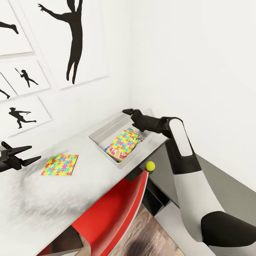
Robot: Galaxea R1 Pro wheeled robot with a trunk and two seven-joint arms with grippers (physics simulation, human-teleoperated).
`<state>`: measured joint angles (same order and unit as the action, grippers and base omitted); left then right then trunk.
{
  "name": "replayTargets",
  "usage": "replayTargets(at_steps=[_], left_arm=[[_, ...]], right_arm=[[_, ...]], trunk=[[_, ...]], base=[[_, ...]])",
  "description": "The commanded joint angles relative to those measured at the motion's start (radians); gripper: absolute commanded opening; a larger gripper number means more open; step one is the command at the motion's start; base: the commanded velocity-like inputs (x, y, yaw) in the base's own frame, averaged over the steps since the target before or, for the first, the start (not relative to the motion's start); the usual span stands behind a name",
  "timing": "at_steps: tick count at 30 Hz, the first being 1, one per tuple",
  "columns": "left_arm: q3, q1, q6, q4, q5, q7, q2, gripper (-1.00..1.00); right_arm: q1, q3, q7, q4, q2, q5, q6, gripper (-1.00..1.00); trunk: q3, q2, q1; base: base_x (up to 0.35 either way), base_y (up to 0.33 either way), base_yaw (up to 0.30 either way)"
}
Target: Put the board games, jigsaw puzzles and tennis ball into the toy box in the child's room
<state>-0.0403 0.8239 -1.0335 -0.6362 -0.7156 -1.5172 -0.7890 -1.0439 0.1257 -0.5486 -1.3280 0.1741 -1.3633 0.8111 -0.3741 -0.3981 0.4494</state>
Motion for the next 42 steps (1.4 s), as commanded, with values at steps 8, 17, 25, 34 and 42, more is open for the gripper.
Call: replayTargets(at_steps=[8,17,25,34,42], left_arm=[[-0.004,0.001,-0.010,0.000,-0.002,-0.007,-0.001,1.00],[-0.004,0.001,-0.010,0.000,-0.003,-0.007,-0.001,1.00],[-0.004,0.001,-0.011,0.000,-0.005,-0.007,-0.001,1.00],[-0.004,0.001,-0.010,0.000,-0.008,-0.007,-0.002,1.00],[-0.003,0.001,-0.011,0.000,-0.009,-0.008,-0.003,1.00]], right_arm=[[0.008,-0.041,-0.010,-0.051,0.000,-0.013,0.018,1.00],[0.016,-0.049,-0.011,-0.106,0.000,-0.012,0.020,1.00],[0.014,-0.046,-0.037,-0.111,0.000,-0.004,0.074,1.00],[-0.025,-0.053,-0.231,-0.112,0.000,-0.006,0.208,1.00],[-0.090,-0.055,-0.267,-0.109,0.000,-0.006,0.222,1.00]], trunk=[[-0.002,-0.002,0.001],[-0.002,-0.002,0.001],[-0.002,-0.002,0.001],[-0.002,-0.002,0.001],[-0.002,-0.002,0.001]], base=[[0.000,0.000,0.000],[0.000,0.000,0.000],[-0.034,0.000,0.000],[-0.090,0.000,0.000],[-0.127,-0.036,0.000]])
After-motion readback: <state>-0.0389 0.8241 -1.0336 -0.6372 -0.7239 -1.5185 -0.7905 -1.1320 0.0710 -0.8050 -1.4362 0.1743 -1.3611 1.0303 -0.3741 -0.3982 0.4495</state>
